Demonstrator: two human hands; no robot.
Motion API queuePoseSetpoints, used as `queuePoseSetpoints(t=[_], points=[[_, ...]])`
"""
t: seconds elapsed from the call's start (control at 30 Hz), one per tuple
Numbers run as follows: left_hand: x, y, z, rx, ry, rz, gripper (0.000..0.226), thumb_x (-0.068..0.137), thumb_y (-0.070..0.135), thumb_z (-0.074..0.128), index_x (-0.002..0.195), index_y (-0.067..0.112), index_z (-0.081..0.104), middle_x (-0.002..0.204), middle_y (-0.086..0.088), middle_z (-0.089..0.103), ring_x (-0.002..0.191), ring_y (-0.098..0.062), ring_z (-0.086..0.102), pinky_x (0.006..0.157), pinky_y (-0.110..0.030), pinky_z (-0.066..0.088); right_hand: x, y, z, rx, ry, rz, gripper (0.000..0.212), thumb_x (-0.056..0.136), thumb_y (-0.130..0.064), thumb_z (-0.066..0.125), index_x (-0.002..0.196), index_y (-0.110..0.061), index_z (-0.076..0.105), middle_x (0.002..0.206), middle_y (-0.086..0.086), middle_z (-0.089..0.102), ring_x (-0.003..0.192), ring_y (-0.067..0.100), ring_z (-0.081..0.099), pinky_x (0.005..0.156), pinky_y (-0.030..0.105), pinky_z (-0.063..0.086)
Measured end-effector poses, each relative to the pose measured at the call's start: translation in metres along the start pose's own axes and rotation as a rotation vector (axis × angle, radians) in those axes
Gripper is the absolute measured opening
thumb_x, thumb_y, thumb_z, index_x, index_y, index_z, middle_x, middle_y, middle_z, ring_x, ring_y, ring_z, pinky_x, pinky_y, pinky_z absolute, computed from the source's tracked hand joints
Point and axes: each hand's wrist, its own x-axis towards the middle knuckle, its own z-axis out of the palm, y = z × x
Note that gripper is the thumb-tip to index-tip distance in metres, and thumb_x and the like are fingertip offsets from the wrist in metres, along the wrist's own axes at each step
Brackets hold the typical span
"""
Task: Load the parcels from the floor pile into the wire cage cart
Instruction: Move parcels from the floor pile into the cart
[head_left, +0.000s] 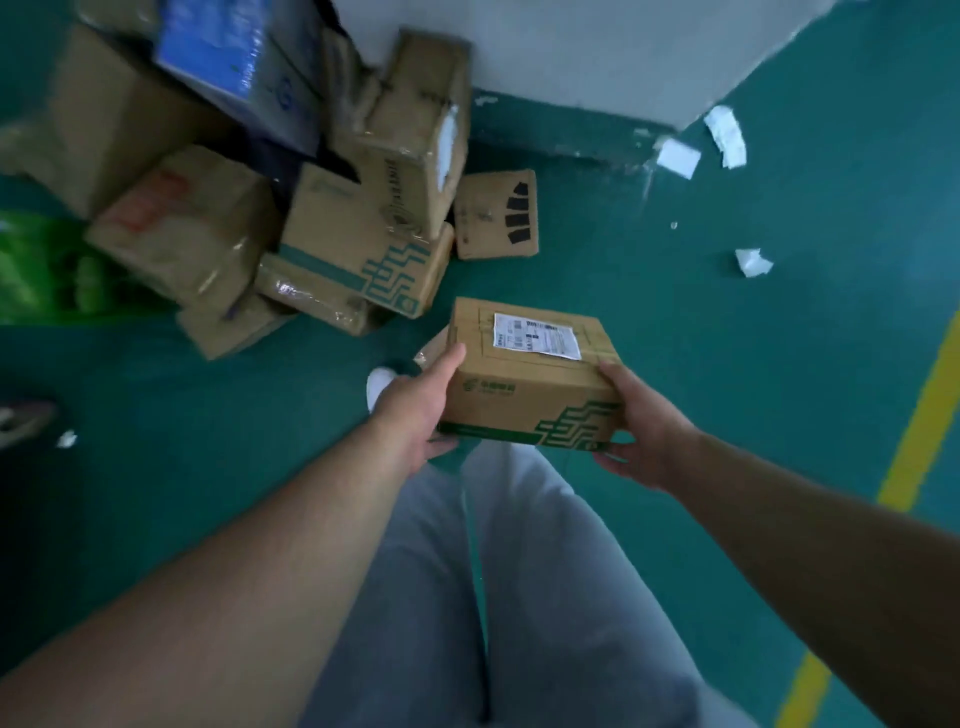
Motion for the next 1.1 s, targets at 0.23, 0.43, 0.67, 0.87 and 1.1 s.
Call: queuePoseSetpoints(t=[0.23,0.43,0.67,0.87,1.1], points=[[-0.185,0.003,-0.095,-0.209,0.021,0.183,0.035,0.096,0.056,0.058,0.101,0.023,0.066,0.097,-0.005,0.071,0.094,-0.023,0.067,0.095,-0.041,0.056,-0.184,-0.035,0.048,-0.151,-0.285,-0.228,0.042,0.086,-0.053,0.072,0.112,-0.021,0.066,0.103,0.011,0.064,0.090,0.023,0.063,0.078,0.032,0.055],[-0.255,-0.076,-0.196,-0.507,0.013,0.313,0.044,0.092,0.064,0.057,0.121,0.031,0.063,0.121,-0.008,0.066,0.115,-0.027,0.061,0.108,-0.040,0.044,-0.285,-0.008,0.126,-0.493,-0.431,-0.430,0.045,0.085,-0.058,0.069,0.116,-0.025,0.066,0.108,0.009,0.068,0.103,0.025,0.060,0.085,0.035,0.046],[-0.286,-0.269,-0.315,-0.911,0.052,0.413,0.048,0.087,0.065,0.063,0.122,0.031,0.065,0.122,-0.010,0.064,0.113,-0.030,0.061,0.105,-0.045,0.048,-0.354,0.151,0.252,-0.724,-0.528,-0.540,0.042,0.083,-0.046,0.076,0.115,-0.021,0.068,0.102,0.007,0.068,0.099,0.021,0.059,0.086,0.033,0.044],[-0.292,-0.444,-0.418,-1.157,0.212,0.442,0.042,0.090,0.057,0.065,0.115,0.023,0.071,0.099,-0.007,0.063,0.079,-0.022,0.054,0.086,-0.036,0.049,-0.363,0.326,0.355,-0.907,-0.649,-0.526,0.041,0.085,-0.049,0.072,0.119,-0.026,0.071,0.101,0.000,0.072,0.095,0.016,0.059,0.077,0.031,0.041],[-0.307,-0.580,-0.510,-1.461,0.432,0.399,0.043,0.091,0.057,0.063,0.118,0.024,0.068,0.112,-0.007,0.064,0.087,-0.023,0.058,0.079,-0.032,0.053,-0.391,0.479,0.466,-1.171,-0.751,-0.529,0.045,0.084,-0.051,0.073,0.119,-0.024,0.066,0.107,0.003,0.069,0.100,0.020,0.057,0.081,0.034,0.041]])
